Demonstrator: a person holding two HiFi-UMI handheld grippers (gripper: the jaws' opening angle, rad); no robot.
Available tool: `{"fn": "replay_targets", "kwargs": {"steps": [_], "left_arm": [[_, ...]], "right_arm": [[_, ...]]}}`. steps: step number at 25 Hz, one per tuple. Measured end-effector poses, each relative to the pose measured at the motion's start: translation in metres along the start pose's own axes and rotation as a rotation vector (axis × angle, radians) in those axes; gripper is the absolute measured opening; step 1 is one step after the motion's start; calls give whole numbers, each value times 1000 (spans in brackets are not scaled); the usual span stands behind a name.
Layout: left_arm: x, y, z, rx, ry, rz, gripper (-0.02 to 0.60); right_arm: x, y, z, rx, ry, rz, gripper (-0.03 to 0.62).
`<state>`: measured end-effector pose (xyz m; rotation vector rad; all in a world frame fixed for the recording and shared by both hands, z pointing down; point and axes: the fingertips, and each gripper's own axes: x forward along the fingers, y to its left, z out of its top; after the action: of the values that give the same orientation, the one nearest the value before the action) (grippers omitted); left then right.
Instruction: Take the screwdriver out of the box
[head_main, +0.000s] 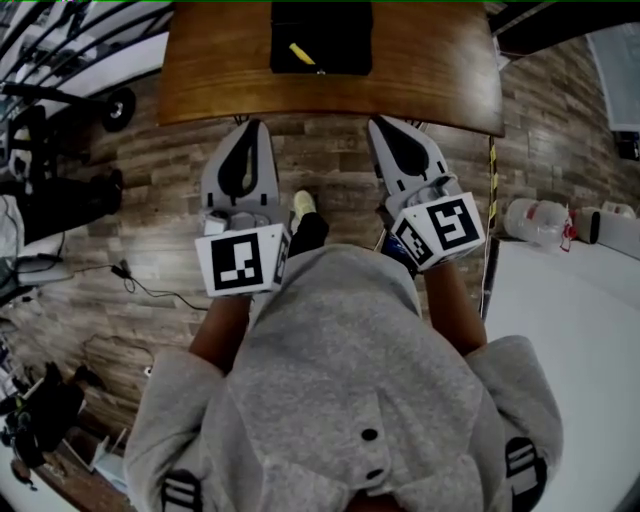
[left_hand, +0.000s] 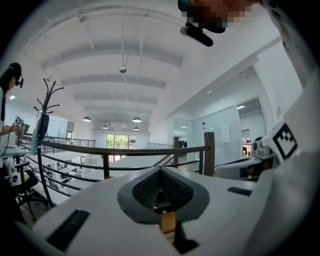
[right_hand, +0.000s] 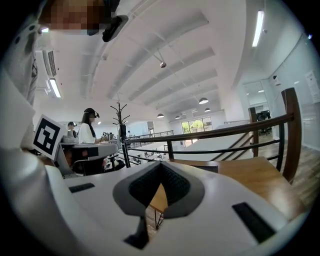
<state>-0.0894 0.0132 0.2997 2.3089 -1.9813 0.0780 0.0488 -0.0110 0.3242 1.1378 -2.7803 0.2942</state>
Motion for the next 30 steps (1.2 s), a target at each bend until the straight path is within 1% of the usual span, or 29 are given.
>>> {"fn": "replay_targets", "kwargs": {"steps": [4,9,13,16,19,25,30], "left_arm": [[9,18,-4,12,12,5,14],[15,36,-2,5,16,16,14],[18,54,0,-26,15,22,14],[19,64,-2,-26,15,17,14],[18,66,-4,-22,12,13,14],[18,66,-2,-51,-8,0,14],[21,74,0,-55,-7,11,14]], "right_arm": [[20,3,2,-1,0,4,15],[38,7,5,-3,6,5,15],[53,14,9,4,8,9,15],[63,20,10,4,8,9,15],[65,23,9,-1,11,10,15],[67,22,13,5,11,-4,15],[76,25,17,1,11,2,15]]}}
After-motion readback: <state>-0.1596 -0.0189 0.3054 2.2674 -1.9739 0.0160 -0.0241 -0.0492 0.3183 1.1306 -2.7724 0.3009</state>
